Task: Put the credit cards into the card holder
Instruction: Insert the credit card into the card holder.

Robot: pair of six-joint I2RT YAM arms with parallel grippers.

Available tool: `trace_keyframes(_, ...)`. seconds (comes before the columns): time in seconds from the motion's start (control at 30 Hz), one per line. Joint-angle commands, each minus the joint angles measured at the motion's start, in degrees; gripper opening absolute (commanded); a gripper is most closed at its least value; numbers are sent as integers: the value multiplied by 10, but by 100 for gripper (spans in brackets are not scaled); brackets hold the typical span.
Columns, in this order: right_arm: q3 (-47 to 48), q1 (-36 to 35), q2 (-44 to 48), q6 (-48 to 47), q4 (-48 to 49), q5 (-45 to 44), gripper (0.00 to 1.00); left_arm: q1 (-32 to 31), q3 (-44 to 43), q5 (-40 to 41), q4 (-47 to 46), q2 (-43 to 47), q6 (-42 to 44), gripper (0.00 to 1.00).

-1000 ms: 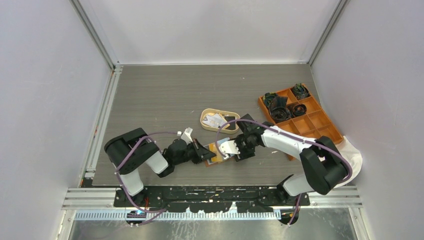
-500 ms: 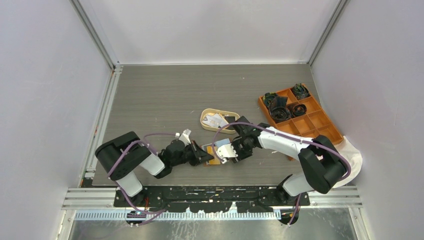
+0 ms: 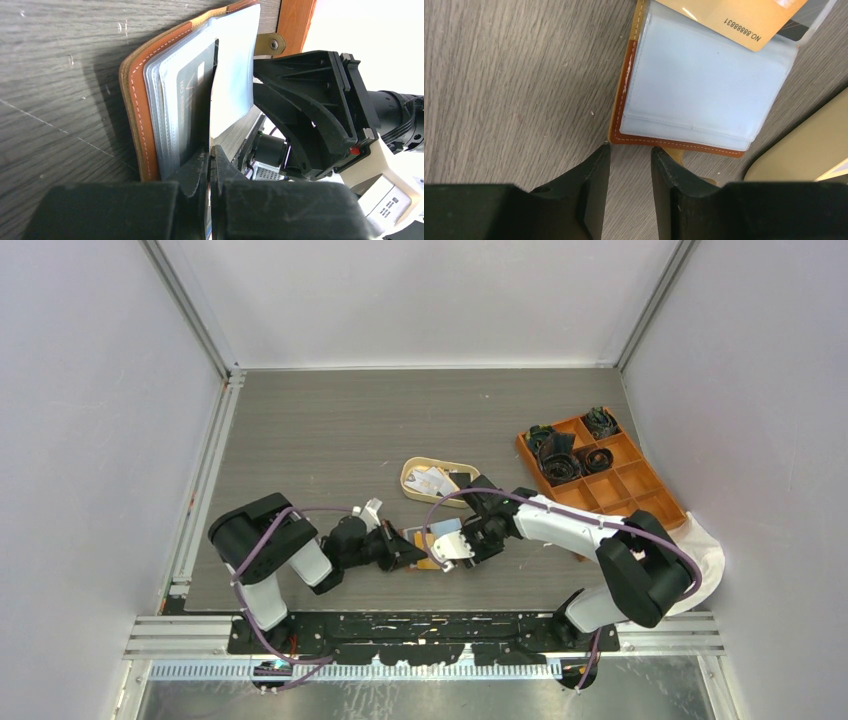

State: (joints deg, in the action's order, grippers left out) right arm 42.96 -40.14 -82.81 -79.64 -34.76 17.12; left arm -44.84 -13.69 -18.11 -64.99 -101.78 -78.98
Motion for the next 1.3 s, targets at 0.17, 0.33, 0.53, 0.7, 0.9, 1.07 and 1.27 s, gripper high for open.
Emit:
trace_keyframes(0.17, 3, -16, -13, -10, -13, 17, 40, 34, -29, -58, -3, -39, 2, 0)
trace_keyframes(0.33, 4, -19, -16, -10, -13, 16, 40, 40, -45, -64, 10, -47, 10, 0)
trace_keyframes(0.53, 5, -20, -15, -9, -14, 16, 39, 43, -50, -58, 26, -47, 29, 0)
trace_keyframes(0.7, 5, -22, -15, -8, -14, 17, 39, 43, -46, -43, 29, -46, 44, 0)
trace_keyframes(0.9, 6, -25, -18, -7, -14, 16, 39, 41, -43, -34, 23, -46, 57, 0)
trace_keyframes(1.07, 7, -25, -20, -6, -14, 15, 39, 34, -45, -25, 22, -46, 64, 0)
trace_keyframes(1.27, 8, -27, -20, -5, -15, 15, 39, 34, -54, -24, 38, -44, 87, 0)
